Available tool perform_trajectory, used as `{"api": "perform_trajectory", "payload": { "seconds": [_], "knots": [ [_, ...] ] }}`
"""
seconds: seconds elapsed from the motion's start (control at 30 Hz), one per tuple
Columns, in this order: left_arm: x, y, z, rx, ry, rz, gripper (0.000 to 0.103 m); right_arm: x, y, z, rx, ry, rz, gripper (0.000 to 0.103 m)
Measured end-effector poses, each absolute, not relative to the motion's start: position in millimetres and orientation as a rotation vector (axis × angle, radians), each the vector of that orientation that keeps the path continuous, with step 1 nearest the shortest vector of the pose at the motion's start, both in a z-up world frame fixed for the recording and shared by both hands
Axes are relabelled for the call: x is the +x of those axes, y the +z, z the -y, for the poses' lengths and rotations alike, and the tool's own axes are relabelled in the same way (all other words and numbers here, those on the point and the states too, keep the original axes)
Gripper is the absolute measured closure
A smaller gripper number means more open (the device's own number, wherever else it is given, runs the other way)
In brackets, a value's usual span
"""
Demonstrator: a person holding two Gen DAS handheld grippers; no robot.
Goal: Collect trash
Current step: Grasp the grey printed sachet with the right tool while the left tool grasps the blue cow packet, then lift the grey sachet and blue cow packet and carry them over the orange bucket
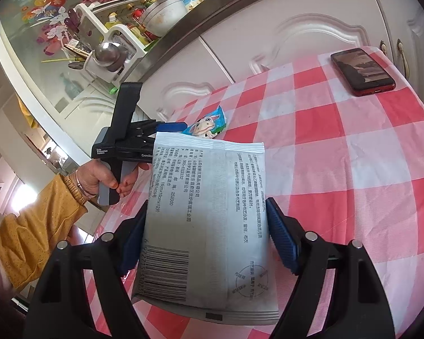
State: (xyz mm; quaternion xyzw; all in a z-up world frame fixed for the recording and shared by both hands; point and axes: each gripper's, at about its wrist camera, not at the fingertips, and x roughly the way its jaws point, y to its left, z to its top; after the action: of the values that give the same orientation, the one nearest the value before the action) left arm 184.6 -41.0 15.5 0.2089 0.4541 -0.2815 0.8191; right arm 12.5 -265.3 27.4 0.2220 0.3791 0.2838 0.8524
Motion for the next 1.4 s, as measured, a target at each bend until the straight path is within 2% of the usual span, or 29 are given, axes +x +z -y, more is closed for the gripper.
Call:
{"api": "perform_trajectory", "payload": {
  "seconds": [0.3, 0.33, 0.37, 0.47, 0.67, 1.4],
  "knots": [
    [197.1, 10.0, 43.0, 0.394, -0.602, -0.983, 0.012, 12.8, 26.4, 264.7, 0.463, 0.592, -0.803, 0.025],
    [196.1, 9.9, 42.3, 0.378, -0.602, -0.979, 0.015, 12.8, 26.3, 265.3, 0.465, 0.589, -0.803, 0.025],
    [195.9, 9.9, 41.9, 0.359, -0.608, -0.979, 0.022, 12.9, 26.4, 265.9, 0.467, 0.588, -0.801, 0.025],
    [191.3, 12.0, 42.5, 0.335, -0.591, -0.961, 0.036, 13.4, 26.0, 266.3, 0.471, 0.583, -0.804, 0.025],
    [181.2, 16.5, 46.2, 0.309, -0.55, -0.949, 0.047, 13.5, 25.9, 267.2, 0.47, 0.571, -0.797, 0.024],
    [73.6, 34.9, 29.7, 0.067, -0.478, -0.886, 0.05, 10.7, 28.5, 266.4, 0.45, 0.567, -0.765, 0.025]
  ]
}}
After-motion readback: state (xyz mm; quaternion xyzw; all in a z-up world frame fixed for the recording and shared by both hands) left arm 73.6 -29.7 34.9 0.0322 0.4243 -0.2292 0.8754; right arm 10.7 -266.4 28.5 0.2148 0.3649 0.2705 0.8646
